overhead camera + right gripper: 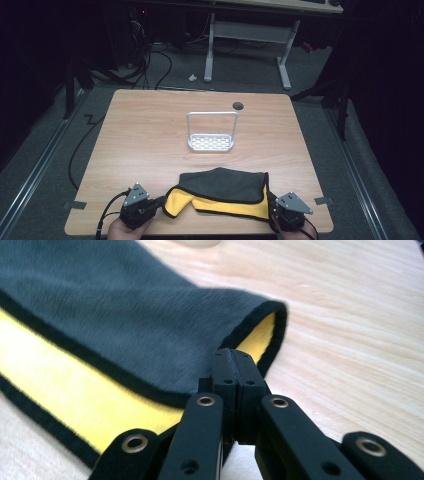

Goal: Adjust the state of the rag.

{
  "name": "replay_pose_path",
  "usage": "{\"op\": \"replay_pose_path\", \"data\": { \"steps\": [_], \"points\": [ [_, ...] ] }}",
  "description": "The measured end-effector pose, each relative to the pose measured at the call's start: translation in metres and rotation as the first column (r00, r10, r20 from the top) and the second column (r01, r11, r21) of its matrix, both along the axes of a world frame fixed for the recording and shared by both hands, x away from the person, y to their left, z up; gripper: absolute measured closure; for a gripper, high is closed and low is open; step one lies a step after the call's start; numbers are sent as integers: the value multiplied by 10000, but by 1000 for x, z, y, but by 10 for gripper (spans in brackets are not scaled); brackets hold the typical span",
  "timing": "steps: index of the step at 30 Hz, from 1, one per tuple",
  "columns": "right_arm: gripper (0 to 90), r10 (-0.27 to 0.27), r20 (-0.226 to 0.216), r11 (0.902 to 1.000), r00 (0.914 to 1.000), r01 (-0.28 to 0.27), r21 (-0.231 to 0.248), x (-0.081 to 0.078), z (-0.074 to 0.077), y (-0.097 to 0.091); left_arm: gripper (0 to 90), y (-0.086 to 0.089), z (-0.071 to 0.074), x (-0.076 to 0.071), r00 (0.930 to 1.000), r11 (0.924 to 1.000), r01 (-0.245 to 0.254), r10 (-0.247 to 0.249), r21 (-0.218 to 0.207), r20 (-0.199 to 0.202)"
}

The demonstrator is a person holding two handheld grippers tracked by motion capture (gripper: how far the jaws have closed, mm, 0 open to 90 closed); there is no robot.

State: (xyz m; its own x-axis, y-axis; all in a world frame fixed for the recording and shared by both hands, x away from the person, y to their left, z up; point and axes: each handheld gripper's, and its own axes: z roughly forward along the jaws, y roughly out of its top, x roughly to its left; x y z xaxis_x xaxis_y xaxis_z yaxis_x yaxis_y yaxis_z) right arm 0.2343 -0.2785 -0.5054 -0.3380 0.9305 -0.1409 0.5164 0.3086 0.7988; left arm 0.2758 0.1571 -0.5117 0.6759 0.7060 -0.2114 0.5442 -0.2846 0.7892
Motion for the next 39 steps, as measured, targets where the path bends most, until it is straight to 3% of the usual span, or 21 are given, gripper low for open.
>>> {"op": "replay_pose_path", "data": {
  "steps": [1,2,5,7,10,11,12,18,21,22,23,27,28,29,30,32,34,35,36,37,39],
  "points": [
    [866,0,0,10000,10000,0,0,0,0,0,899,2,2,0,9999,9999,-79,80,-95,81],
    [675,13,-244,9995,9997,-6,308,4,-4,0,899,5,4,1,9997,9995,-186,189,-270,137],
    [554,33,-558,9987,9984,-4,518,10,-8,2,899,7,4,2,9996,9994,-228,233,-279,169],
    [518,-53,-875,9988,9962,96,483,24,-12,8,898,5,1,2,9998,9998,-138,139,-126,136],
    [590,22,-961,9995,9954,8,320,32,-14,11,898,4,0,2,9999,9999,-99,100,-81,89],
    [804,163,-979,9998,9951,-151,127,32,-15,13,898,4,0,1,9999,9999,-103,104,-85,115],
    [856,239,-870,9997,9959,-239,15,29,-13,14,899,4,1,1,9999,9999,-89,90,-105,122],
    [874,381,29,9989,9993,-381,274,-9,4,7,899,11,16,-27,9996,9982,164,-149,-578,256],
    [874,244,803,9968,9965,-303,739,-16,20,3,900,12,29,-22,9976,9976,106,-58,-690,691],
    [874,244,803,9968,9965,-303,739,-16,20,3,899,12,29,-22,9976,9976,106,-58,-690,691],
    [873,145,1183,9972,9929,-230,709,-6,30,3,900,9,36,-4,9953,9986,-6,57,-528,963],
    [871,-326,1240,9960,9918,219,866,34,35,-4,899,-4,44,57,9949,9985,-140,193,-534,989],
    [871,-326,1240,9960,9918,219,866,34,35,-4,899,-4,44,57,9949,9985,-140,193,-534,989],
    [871,-521,1124,9942,9923,409,995,47,34,-7,899,-9,44,72,9953,9989,-191,231,-436,942],
    [870,-971,721,9893,9927,883,1161,76,27,-14,898,-22,41,98,9953,9997,-248,251,-46,937],
    [862,-1328,258,9853,9908,1291,1115,98,18,-20,896,-33,33,117,9970,9992,-333,317,210,711],
    [785,-1594,-316,9835,9867,1615,819,117,7,-24,873,-38,23,129,9974,9979,-584,570,291,445],
    [785,-1594,-316,9835,9867,1615,819,117,7,-24,810,-38,23,129,9974,9979,-584,570,291,445],
    [714,-1676,-549,9830,9843,1711,672,122,3,-25,810,-38,20,132,9964,9963,-787,775,356,343],
    [674,-1741,-611,9823,9828,1777,597,125,2,-27,734,-35,17,133,9950,9947,-982,976,290,213],
    [572,-1797,-194,9816,9835,1806,617,115,10,-29,655,-21,16,123,9885,9896,-1440,1439,-5,457]
  ]
}}
